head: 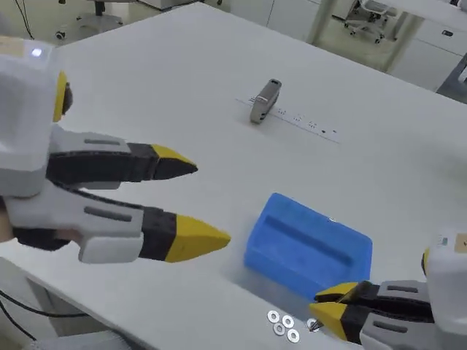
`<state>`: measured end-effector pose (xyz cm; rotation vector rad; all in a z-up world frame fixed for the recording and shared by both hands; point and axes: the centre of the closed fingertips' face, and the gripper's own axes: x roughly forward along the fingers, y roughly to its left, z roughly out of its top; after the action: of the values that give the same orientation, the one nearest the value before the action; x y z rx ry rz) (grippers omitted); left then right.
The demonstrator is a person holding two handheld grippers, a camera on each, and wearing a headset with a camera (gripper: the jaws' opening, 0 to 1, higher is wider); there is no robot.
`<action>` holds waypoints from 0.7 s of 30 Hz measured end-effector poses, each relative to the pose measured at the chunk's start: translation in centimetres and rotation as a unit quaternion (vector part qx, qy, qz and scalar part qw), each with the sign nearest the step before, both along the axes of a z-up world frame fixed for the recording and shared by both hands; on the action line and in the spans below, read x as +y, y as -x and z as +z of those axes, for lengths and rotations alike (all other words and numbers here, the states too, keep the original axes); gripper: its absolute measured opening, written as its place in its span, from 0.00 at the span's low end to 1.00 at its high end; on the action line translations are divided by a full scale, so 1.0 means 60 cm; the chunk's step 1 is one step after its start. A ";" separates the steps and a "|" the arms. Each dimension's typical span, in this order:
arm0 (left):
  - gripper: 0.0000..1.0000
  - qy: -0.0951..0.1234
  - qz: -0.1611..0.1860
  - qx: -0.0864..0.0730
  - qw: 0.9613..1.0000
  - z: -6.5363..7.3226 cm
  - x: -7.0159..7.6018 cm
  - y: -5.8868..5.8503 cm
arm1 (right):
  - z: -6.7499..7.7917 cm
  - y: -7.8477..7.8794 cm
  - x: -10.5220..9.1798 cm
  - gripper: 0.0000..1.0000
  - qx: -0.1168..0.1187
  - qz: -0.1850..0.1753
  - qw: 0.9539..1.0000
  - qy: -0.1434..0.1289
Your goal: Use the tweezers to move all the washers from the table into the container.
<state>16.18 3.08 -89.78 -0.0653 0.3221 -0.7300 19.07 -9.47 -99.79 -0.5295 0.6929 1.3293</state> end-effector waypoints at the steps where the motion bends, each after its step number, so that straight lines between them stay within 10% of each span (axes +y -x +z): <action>1: 0.58 0.001 0.006 -0.001 1.000 -0.003 -0.003 0.002 | 0.001 -0.001 -0.004 0.03 -0.001 0.000 1.000 0.000; 12: 0.46 0.013 -0.025 0.026 0.999 -0.059 -0.049 0.059 | 0.022 -0.037 -0.033 0.03 -0.006 -0.044 0.999 -0.021; 17: 0.54 0.019 0.007 0.029 0.999 -0.074 -0.052 0.050 | 0.024 -0.055 -0.040 0.03 -0.008 -0.072 0.997 -0.026; 21: 0.64 0.010 0.049 -0.002 0.999 -0.065 -0.060 0.025 | 0.027 -0.063 -0.040 0.03 -0.010 -0.084 0.996 -0.032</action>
<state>14.70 -0.54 -93.67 -0.0979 0.3054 -0.6367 22.87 -11.86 -98.14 -0.4239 0.6611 1.1834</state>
